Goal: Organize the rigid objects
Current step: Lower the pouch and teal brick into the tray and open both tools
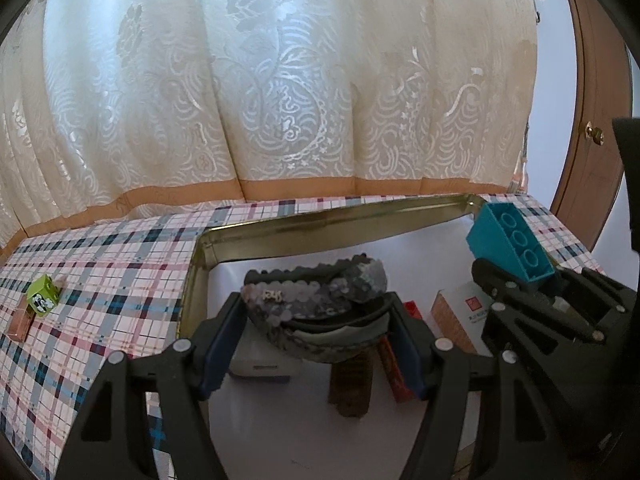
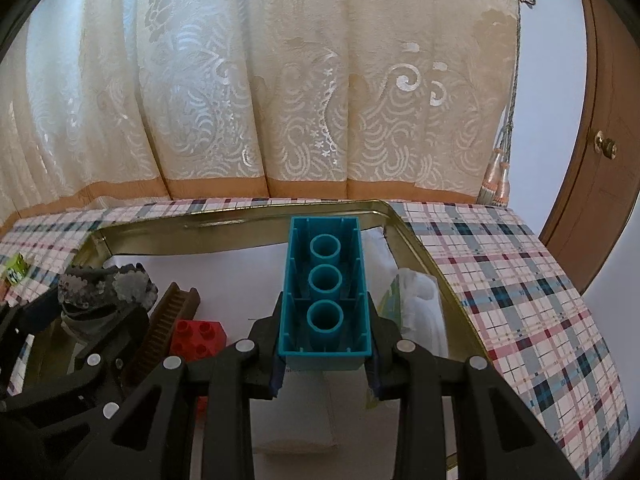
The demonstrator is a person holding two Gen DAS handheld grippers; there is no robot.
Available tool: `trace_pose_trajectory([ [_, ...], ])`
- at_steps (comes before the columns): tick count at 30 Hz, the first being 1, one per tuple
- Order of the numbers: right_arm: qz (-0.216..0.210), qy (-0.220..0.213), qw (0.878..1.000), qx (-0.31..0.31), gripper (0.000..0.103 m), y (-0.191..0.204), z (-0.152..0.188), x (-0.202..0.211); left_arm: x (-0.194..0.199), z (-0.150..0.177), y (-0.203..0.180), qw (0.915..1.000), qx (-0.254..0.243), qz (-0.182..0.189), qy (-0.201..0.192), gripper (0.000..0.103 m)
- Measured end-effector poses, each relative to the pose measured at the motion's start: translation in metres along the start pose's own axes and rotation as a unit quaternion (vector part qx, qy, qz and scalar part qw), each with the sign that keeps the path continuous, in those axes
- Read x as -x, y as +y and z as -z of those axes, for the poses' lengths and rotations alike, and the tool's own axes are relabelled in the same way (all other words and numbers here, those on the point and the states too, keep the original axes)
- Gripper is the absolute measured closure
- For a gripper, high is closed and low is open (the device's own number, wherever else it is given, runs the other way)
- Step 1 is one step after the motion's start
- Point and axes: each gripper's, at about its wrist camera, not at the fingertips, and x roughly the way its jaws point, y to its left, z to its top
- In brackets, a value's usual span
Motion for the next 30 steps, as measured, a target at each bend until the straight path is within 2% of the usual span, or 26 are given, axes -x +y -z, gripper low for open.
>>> trace_pose_trajectory([
  [6,-0.004,-0.003,1.000,0.000,0.069,0.000,0.000,0.000,0.001,-0.001,0.001,1.0000,0.002,-0.003,0.002,0.032],
  [8,-0.011,-0.007,1.000,-0.011,0.069,-0.002,0.000,0.002,0.002,-0.001,0.003,1.0000,0.009,-0.001,0.001,0.029],
  [11,-0.016,-0.024,0.999,-0.030,0.066,-0.007,-0.002,0.010,0.004,0.000,0.007,0.9996,0.028,-0.004,0.000,0.018],
  [12,-0.016,-0.030,0.999,-0.036,0.061,-0.010,-0.003,0.013,0.006,0.000,0.008,0.9994,0.034,-0.006,-0.003,0.013],
  [13,-0.016,-0.034,0.998,-0.042,0.052,-0.012,-0.003,0.015,0.008,-0.001,0.011,0.9991,0.040,-0.009,-0.007,0.007],
  [14,-0.014,-0.037,0.998,-0.051,0.047,-0.015,-0.004,0.017,0.009,-0.001,0.013,0.9989,0.045,-0.012,-0.012,0.004],
  [15,-0.016,-0.041,0.997,-0.063,0.038,-0.019,-0.004,0.019,0.011,-0.002,0.016,0.9984,0.051,-0.014,-0.019,0.000],
  [16,-0.022,-0.045,0.996,-0.075,0.030,-0.022,-0.004,0.020,0.014,-0.003,0.018,0.9979,0.058,-0.015,-0.025,0.000],
  [17,-0.033,-0.049,0.995,-0.086,0.028,-0.025,-0.004,0.022,0.016,-0.004,0.019,0.9975,0.063,-0.014,-0.030,0.000],
  [20,-0.055,-0.056,0.991,-0.108,0.026,-0.030,-0.004,0.026,0.020,-0.005,0.019,0.9973,0.060,-0.015,-0.039,0.000],
  [24,-0.034,-0.074,0.991,-0.109,0.026,-0.031,-0.004,0.034,0.028,-0.007,0.020,0.9973,0.048,-0.021,-0.051,0.000],
  [30,-0.023,-0.135,0.981,-0.141,0.026,-0.039,0.001,0.059,0.045,-0.009,0.045,0.9958,0.059,-0.028,-0.064,0.000],
])
